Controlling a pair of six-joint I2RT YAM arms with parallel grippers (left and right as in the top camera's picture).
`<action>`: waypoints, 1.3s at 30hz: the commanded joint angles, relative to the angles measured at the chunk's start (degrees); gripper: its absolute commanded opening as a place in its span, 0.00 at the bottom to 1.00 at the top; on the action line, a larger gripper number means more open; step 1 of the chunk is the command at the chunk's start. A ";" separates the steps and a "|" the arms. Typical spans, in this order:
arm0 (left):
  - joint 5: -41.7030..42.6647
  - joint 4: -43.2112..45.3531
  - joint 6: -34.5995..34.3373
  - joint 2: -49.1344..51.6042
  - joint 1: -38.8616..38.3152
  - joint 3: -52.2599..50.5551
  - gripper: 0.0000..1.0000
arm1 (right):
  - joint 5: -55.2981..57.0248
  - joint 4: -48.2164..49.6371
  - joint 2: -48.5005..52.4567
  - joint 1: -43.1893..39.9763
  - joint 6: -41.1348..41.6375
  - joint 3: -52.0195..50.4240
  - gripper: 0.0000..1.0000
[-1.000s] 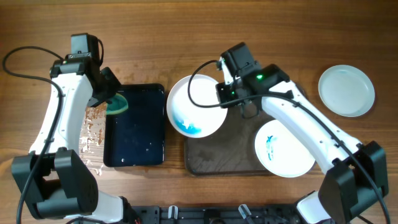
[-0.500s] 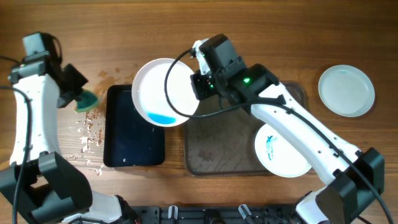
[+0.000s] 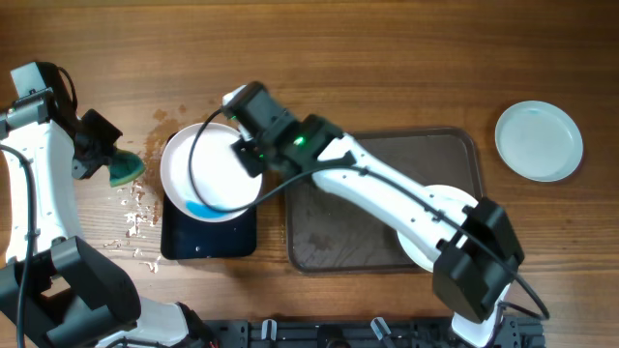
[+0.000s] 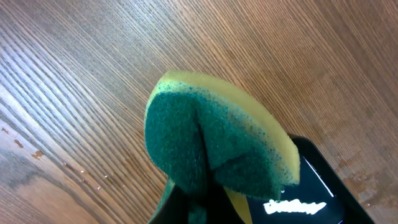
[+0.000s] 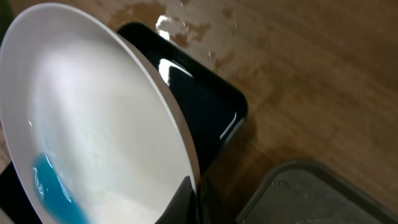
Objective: Clean dirty plates on tray and stack at the side
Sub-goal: 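Lift the plate with the right gripper and carry it over the black tray, then tilt the plate over the black tray with the right gripper to rinse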
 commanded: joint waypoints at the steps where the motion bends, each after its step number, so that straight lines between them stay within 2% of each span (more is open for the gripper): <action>1: 0.70 -0.55 1.11 -0.90 0.11 1.25 0.04 | 14.43 -0.28 0.68 2.51 -6.64 2.78 0.04; 8: 0.70 -0.66 1.11 -0.90 0.11 1.25 0.04 | 34.23 3.54 0.68 7.04 -18.36 2.82 0.05; 20: 0.68 -0.76 1.14 -0.90 0.11 1.25 0.04 | 55.60 22.23 0.74 16.20 -36.35 2.82 0.05; 32: 0.68 -1.01 1.14 -0.90 0.11 1.25 0.04 | 59.12 26.16 0.74 16.85 -41.90 2.78 0.04; 39: 0.70 -1.01 1.14 -0.90 0.11 1.25 0.04 | 58.77 26.29 0.74 18.32 -41.48 2.78 0.04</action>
